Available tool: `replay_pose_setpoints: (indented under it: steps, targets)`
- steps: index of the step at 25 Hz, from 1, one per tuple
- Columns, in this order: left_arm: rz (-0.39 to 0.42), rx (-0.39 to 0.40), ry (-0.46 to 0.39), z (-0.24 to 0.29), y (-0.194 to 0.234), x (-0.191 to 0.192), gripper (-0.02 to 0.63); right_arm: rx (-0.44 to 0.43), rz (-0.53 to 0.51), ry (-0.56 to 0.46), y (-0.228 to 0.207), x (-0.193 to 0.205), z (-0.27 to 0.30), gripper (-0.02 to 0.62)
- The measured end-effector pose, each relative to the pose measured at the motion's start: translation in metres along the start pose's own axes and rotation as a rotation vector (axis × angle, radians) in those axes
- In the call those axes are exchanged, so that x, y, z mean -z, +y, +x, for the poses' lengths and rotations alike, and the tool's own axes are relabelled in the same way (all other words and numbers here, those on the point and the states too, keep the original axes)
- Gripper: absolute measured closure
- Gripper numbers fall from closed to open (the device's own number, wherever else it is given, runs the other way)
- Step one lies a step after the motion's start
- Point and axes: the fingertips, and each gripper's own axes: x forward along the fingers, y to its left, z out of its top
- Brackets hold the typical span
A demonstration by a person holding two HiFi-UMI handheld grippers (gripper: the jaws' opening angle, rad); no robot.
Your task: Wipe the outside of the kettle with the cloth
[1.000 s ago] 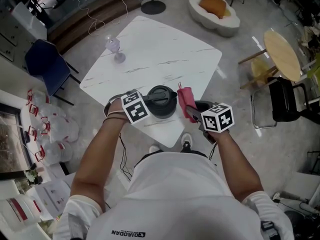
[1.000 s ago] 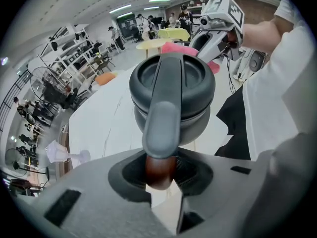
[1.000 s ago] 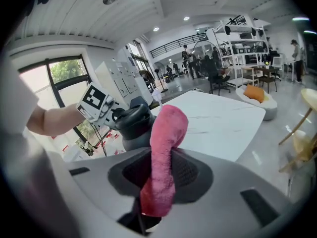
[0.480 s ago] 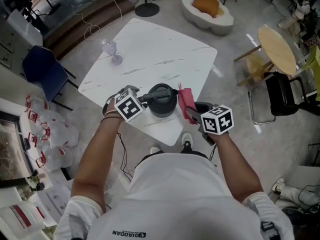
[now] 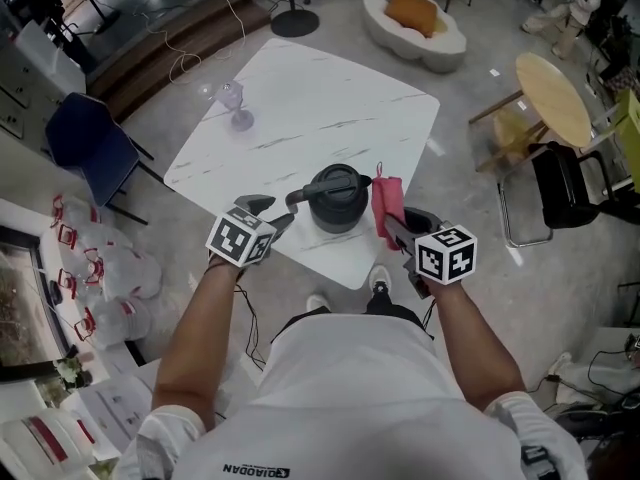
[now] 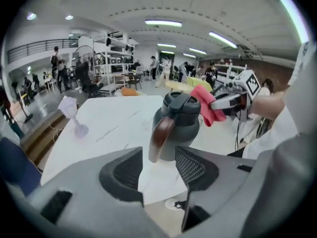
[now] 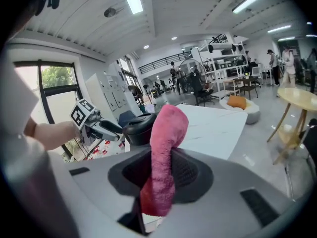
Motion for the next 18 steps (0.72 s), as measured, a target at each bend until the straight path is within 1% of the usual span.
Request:
replay_pose_setpoints:
  steps: [2, 3, 7, 8, 11, 13, 15, 18]
  targets:
    - [-0.099, 0.023, -0.05, -0.002, -0.009, 0.009, 0.431, 0.011, 0.0, -0.03, 0.005, 0.001, -0.002, 0.488]
    - [-0.134, 0.026, -0.069, -0.003, -0.013, 0.014, 0.455, 0.016, 0.0, -0.045, 0.007, 0.002, -0.002, 0.488]
    - [-0.236, -0.028, -0.112, -0.005, -0.023, 0.034, 0.59, 0.015, -0.009, -0.088, 0.018, 0.004, -0.004, 0.488]
    - [-0.267, -0.039, -0.128, -0.008, -0.026, 0.037, 0.601, 0.013, -0.02, -0.094, 0.02, 0.003, -0.005, 0.489]
    - [-0.368, -0.068, -0.199, -0.017, -0.035, 0.042, 0.601, 0.007, -0.048, -0.109, 0.024, -0.002, -0.011, 0.489]
    - [-0.429, -0.069, -0.256, -0.022, -0.044, 0.041, 0.601, 0.002, -0.061, -0.111, 0.023, -0.002, -0.016, 0.489]
    - [-0.446, -0.072, -0.306, -0.026, -0.056, 0.036, 0.601, -0.009, -0.075, -0.102, 0.021, 0.001, -0.02, 0.489]
    - [-0.419, -0.117, -0.347, -0.028, -0.074, 0.026, 0.601, -0.038, -0.104, -0.08, 0.02, 0.005, -0.028, 0.489]
